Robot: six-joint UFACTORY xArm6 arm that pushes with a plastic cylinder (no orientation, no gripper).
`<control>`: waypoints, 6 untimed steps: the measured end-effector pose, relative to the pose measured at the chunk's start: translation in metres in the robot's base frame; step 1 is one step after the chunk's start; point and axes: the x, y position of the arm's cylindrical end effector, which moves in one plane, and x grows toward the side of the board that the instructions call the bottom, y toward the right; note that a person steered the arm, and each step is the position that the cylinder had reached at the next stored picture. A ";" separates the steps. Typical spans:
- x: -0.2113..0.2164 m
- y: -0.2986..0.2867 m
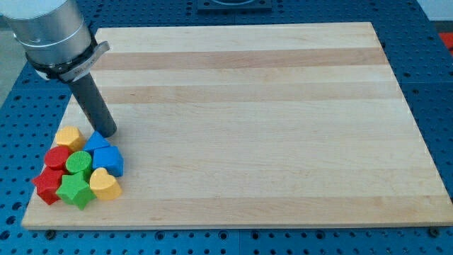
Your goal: Move your arm towards the center
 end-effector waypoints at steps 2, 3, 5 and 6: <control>-0.003 -0.024; -0.017 -0.026; -0.052 0.030; -0.052 0.070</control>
